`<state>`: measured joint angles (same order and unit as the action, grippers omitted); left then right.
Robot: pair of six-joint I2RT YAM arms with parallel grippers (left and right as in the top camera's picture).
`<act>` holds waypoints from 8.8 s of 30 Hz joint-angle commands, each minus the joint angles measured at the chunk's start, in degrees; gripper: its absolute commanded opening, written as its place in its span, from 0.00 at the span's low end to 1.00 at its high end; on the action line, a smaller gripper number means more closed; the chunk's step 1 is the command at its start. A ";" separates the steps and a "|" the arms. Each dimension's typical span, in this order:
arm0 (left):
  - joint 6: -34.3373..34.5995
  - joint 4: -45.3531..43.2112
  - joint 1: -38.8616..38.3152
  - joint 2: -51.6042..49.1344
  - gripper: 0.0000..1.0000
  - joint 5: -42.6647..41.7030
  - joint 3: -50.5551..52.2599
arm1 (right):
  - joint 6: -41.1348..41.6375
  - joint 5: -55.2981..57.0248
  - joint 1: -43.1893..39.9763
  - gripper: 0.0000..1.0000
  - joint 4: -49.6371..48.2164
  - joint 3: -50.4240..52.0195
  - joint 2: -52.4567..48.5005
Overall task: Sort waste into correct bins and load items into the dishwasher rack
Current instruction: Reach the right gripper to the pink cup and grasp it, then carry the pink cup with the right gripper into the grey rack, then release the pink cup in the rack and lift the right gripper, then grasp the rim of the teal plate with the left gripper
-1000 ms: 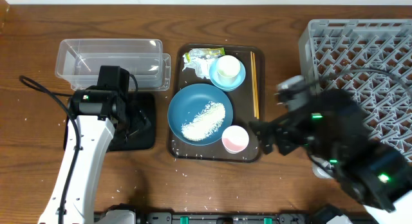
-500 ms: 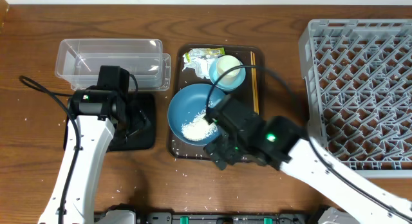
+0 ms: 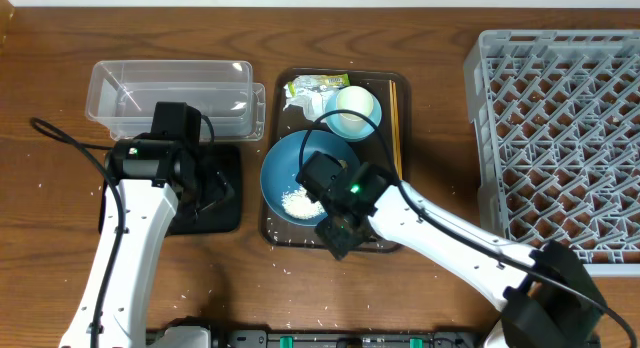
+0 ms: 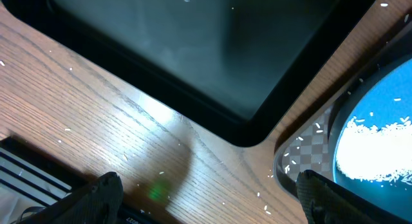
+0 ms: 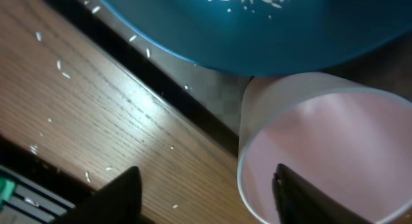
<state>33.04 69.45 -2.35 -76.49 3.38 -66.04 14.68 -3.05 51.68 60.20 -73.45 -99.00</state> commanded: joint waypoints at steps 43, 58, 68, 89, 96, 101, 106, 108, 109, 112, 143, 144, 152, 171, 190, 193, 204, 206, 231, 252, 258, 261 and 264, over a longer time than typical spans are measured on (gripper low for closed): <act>0.28 0.35 0.24 0.09 0.89 0.52 -0.83 | 1.73 3.04 -11.56 0.01 12.04 -17.79 3.37; 0.28 0.35 0.24 0.07 0.90 0.52 -0.83 | -19.54 -34.16 -64.43 0.01 4.83 -25.97 7.72; 0.28 0.35 0.24 0.09 0.90 0.52 -0.83 | -23.91 -64.48 -83.76 0.01 -7.32 -25.86 -6.64; 0.28 0.35 0.24 0.07 0.89 0.52 -0.83 | 16.35 -82.07 -87.78 0.01 -45.57 -25.79 -31.28; 0.28 0.35 0.24 0.07 0.90 0.52 -0.83 | 14.64 -81.92 -87.93 0.01 -41.00 -24.09 -31.30; 0.28 0.35 0.24 0.09 0.90 0.52 -0.83 | 6.10 -72.50 -89.00 0.01 -28.68 -23.69 -31.19; 0.28 0.35 0.24 0.07 0.89 0.52 -0.83 | -1.40 -61.77 -90.58 0.01 -18.97 -23.69 -30.23; 0.28 0.35 0.24 0.07 0.90 0.52 -0.83 | -3.32 -57.81 -91.52 0.01 -16.24 -23.71 -29.20; 0.28 0.35 0.24 0.07 0.89 0.52 -0.83 | -3.82 -56.37 -91.95 0.02 -15.30 -23.71 -28.72; 0.28 0.35 0.24 0.07 0.89 0.52 -0.83 | -4.74 -53.70 -93.29 0.19 -13.51 -23.71 -26.91; 0.28 0.35 0.24 0.07 0.89 0.52 -0.83 | 0.50 -13.97 -76.24 0.01 -20.11 -23.45 -1.70; 0.28 0.35 0.24 0.09 0.89 0.52 -0.83 | 0.50 -12.83 -75.19 0.01 -21.20 -23.45 -3.04; 0.28 0.35 0.24 0.07 0.89 0.52 -0.83 | 0.55 -3.69 -69.66 0.01 -25.51 -23.45 -13.00; 0.28 0.35 0.24 0.07 0.90 0.52 -0.83 | 5.22 6.51 -71.56 0.01 -17.27 -23.63 -16.92; 0.28 0.35 0.24 0.09 0.89 0.52 -0.83 | 7.15 -7.93 -72.22 0.60 -10.99 -23.63 5.18; 0.28 0.35 0.24 0.09 0.90 0.52 -0.83 | 6.54 -22.27 -71.19 0.73 -9.64 -23.61 5.57; 0.28 0.35 0.24 0.07 0.90 0.52 -0.83 | -3.82 -16.50 -46.03 0.80 0.44 -23.58 3.74; 0.28 0.35 0.24 0.07 0.89 0.52 -0.83 | -3.65 -10.16 -39.76 0.86 1.90 -23.58 2.64; 0.28 0.35 0.24 0.07 0.89 0.52 -0.83 | 4.11 12.31 -38.71 0.99 11.30 -25.94 4.44; -12.50 -2.54 -7.04 0.07 0.89 -38.56 -0.68 | 0.68 12.24 -64.41 0.99 14.84 -25.70 4.55; -8.92 -12.13 -23.12 -0.63 0.89 -29.62 -0.66 | 0.70 12.22 -64.37 0.99 14.82 -25.70 4.55; -2.21 -15.98 -30.91 -2.21 0.88 -16.44 -0.66 | 0.70 12.22 -64.37 0.99 14.82 -25.70 4.55; -1.03 -18.80 -36.72 -5.14 0.84 -6.99 -0.66 | 0.70 12.22 -64.37 0.99 14.82 -25.70 4.55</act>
<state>28.56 51.94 -35.16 -78.87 -17.04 -66.06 16.03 8.82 -12.56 75.02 -98.63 -94.39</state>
